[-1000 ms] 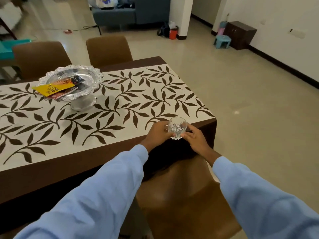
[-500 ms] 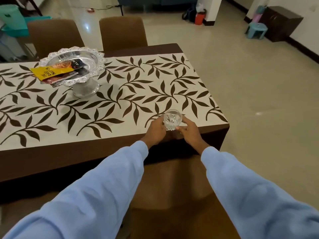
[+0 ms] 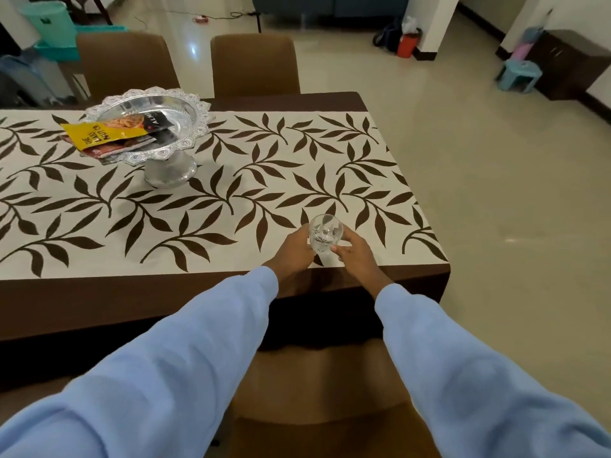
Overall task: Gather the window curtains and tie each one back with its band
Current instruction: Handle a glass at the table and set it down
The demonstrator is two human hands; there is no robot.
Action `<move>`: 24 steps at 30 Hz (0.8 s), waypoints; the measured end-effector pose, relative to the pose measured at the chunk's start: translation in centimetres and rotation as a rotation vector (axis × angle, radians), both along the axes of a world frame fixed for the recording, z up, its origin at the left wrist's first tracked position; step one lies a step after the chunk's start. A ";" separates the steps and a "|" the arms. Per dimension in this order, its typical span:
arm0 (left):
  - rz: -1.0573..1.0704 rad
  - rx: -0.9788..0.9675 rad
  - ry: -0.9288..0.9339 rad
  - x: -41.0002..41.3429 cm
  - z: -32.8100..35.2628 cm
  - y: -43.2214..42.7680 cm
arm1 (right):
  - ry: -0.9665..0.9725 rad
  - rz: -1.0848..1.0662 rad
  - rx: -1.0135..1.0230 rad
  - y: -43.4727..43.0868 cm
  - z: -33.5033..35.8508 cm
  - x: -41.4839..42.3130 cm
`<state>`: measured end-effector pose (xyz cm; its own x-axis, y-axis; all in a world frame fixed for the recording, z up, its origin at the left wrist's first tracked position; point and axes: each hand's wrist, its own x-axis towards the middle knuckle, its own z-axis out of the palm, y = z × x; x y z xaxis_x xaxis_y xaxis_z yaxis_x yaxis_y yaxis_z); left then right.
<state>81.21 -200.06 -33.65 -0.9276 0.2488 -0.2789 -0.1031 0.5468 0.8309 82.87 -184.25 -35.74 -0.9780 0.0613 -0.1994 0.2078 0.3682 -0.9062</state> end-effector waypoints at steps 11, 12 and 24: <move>-0.069 0.118 -0.098 0.8 -0.6 -0.2 | -0.046 0.021 0.057 0.1 -1.2 -0.3; -0.067 0.137 -0.132 1.0 -0.5 -0.2 | -0.064 0.030 0.077 0.0 -1.2 -0.2; 0.052 0.023 0.028 5.2 0.5 -2.4 | 0.044 -0.178 0.067 -4.9 -0.8 5.4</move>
